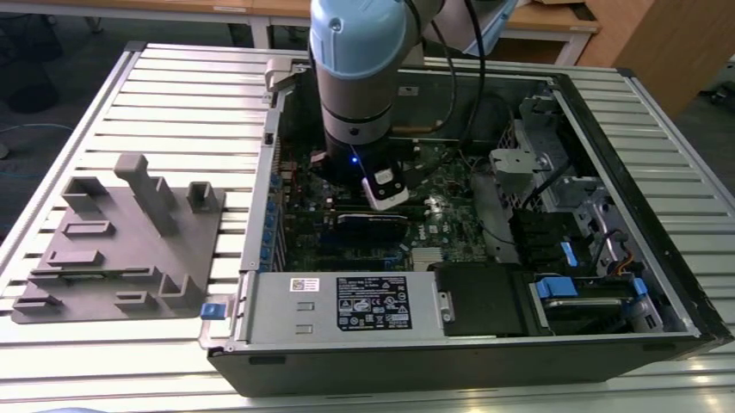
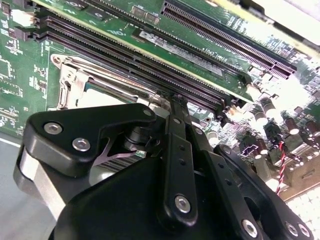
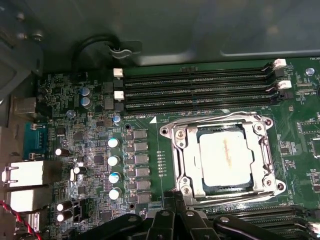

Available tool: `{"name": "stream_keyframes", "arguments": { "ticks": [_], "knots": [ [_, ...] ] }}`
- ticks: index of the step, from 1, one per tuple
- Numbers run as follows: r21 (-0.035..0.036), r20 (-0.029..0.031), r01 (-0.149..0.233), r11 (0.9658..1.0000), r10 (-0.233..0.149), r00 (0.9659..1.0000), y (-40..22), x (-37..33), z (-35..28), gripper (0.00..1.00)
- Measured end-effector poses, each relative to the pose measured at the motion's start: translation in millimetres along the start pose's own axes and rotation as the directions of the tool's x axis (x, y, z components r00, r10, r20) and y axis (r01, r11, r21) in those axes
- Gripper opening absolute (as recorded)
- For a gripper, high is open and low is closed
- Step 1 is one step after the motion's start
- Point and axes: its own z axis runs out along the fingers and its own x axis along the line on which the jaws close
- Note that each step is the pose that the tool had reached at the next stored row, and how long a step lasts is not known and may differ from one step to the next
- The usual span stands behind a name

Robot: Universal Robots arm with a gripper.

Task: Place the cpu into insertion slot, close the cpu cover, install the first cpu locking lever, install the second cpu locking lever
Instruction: 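Install the second cpu locking lever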

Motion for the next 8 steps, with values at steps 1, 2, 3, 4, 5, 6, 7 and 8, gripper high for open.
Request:
{"name": "stream_keyframes", "arguments": {
  "ticks": [1,2,3,4,5,6,7,8],
  "knots": [
    [0.0,0.0,0.0,1.0,0.0,1.0,0.2,0.0,-0.9,0.11],
    [-0.0005,0.0002,0.0,1.0,0.0,1.0,0.5,-0.1,-1.8,0.11],
    [-0.0004,0.0001,0.0,1.0,0.0,1.0,0.8,-0.2,-2.8,0.11],
    [-0.0002,0.0001,0.0,1.0,0.0,1.0,1.1,-0.2,-4.2,0.11],
    [-0.0001,0.0,0.0,1.0,0.0,1.0,1.4,-0.3,-5.7,0.11],
    [-0.0001,0.0,0.0,1.0,0.0,1.0,1.8,-0.3,-7.4,0.11],
    [-0.0002,0.0001,0.0,1.0,0.0,1.0,2.2,-0.4,-9.3,0.11],
    [-0.0001,0.0,0.0,1.0,0.0,1.0,2.7,-0.5,-11.5,0.11]
  ]
}}
